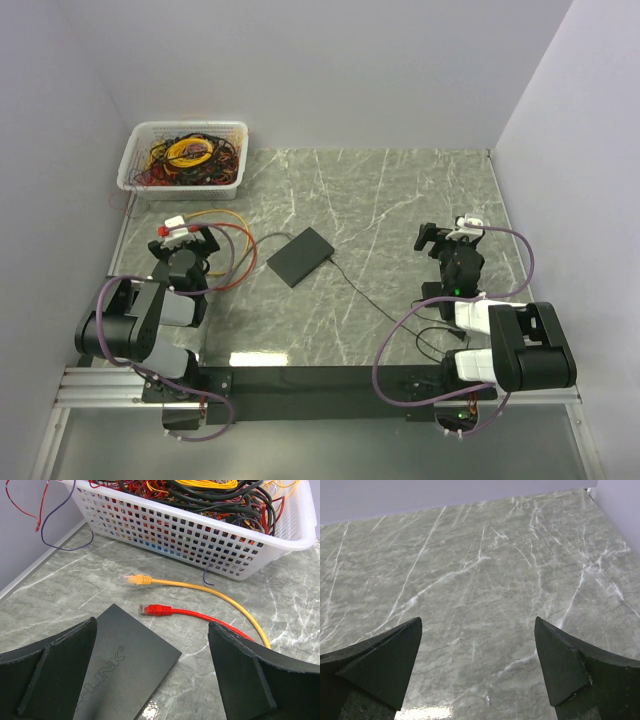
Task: Insert the plug into the switch port
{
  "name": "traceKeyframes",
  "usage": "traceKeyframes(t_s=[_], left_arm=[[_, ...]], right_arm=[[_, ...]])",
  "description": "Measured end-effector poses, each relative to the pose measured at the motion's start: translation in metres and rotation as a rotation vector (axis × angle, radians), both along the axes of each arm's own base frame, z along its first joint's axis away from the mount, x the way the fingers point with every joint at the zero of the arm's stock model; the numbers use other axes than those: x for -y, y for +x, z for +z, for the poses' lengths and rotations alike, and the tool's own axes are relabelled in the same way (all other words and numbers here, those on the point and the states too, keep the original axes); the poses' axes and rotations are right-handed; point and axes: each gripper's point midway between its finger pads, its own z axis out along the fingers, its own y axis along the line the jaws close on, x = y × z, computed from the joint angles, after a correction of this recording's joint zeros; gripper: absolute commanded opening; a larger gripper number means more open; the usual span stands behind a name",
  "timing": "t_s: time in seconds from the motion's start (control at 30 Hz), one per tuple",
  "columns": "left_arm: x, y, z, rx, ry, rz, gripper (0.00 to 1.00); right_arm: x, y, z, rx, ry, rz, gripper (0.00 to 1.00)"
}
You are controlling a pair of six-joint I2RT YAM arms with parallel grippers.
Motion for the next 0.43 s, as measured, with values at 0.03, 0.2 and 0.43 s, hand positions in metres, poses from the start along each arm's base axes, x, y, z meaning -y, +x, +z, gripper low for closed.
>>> traceKeyframes(t_s=[0.03, 0.2, 0.43], left_arm=[[0.0, 0.0, 0.0, 0.0, 0.0, 0.0, 1.0], [0.0, 0.0, 0.0, 0.0, 0.0, 0.0, 0.99], [0.0, 0.0, 0.0, 0.0, 0.0, 0.0, 1.0]], right_arm=[[0.0, 0.0, 0.0, 0.0, 0.0, 0.0, 1.0], [-0.0001, 0.0, -0.0001, 0.0, 0.0, 0.0, 1.0], [-0.0018, 0.0001, -0.0002, -0.001, 0.001, 0.01, 1.0]])
